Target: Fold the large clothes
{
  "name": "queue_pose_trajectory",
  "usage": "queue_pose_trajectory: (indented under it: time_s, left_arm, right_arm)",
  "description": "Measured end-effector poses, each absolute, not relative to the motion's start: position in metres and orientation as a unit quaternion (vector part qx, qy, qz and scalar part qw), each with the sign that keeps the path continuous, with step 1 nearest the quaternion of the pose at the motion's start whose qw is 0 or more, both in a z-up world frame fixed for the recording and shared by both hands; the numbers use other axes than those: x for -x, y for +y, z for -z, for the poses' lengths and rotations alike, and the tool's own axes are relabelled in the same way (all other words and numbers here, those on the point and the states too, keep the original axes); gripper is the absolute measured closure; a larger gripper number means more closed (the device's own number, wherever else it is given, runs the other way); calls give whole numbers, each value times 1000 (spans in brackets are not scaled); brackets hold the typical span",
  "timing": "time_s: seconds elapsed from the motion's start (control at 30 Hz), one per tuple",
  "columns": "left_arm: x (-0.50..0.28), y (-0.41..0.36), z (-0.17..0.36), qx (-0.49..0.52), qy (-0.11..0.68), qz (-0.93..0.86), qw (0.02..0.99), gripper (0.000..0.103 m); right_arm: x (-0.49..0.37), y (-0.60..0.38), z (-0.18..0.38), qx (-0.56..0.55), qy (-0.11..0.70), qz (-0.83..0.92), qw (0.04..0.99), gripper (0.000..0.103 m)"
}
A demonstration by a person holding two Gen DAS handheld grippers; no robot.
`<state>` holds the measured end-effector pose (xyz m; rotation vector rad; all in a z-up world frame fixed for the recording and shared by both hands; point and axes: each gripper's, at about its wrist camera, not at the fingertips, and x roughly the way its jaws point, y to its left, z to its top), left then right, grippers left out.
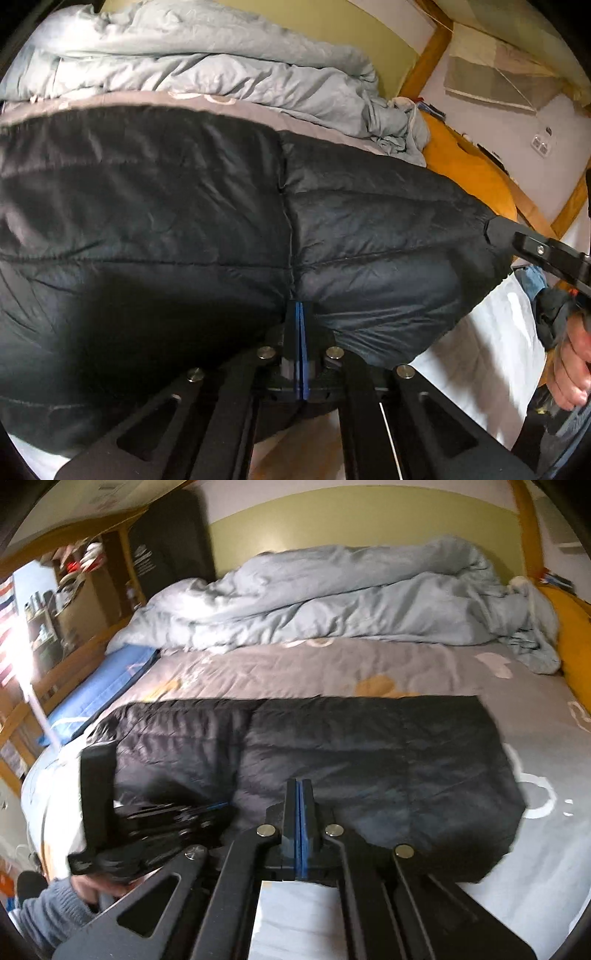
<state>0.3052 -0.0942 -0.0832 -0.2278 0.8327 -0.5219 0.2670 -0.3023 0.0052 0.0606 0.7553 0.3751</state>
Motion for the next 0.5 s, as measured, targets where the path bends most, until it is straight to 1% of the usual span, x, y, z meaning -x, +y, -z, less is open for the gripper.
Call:
queue_pose_trajectory:
  time_s: [0.1, 0.23, 0.4, 0.5]
  left_arm:
    - [-302, -98, 84, 96, 395, 245, 880, 99]
    - [-305, -92, 89, 120, 401, 256, 871, 99]
    - [-308, -90, 91, 125, 408, 257, 867, 99]
    - [-311, -84, 95, 140, 419, 261, 858, 99]
  right_arm:
    - [-277, -281, 1, -40, 392, -210, 895, 103]
    - [-303, -238, 16, -52, 436, -239, 866, 103]
    - [-347, -201, 58, -38, 510, -200, 835, 103]
    - [-372, -200, 73, -67, 528, -185, 826, 103]
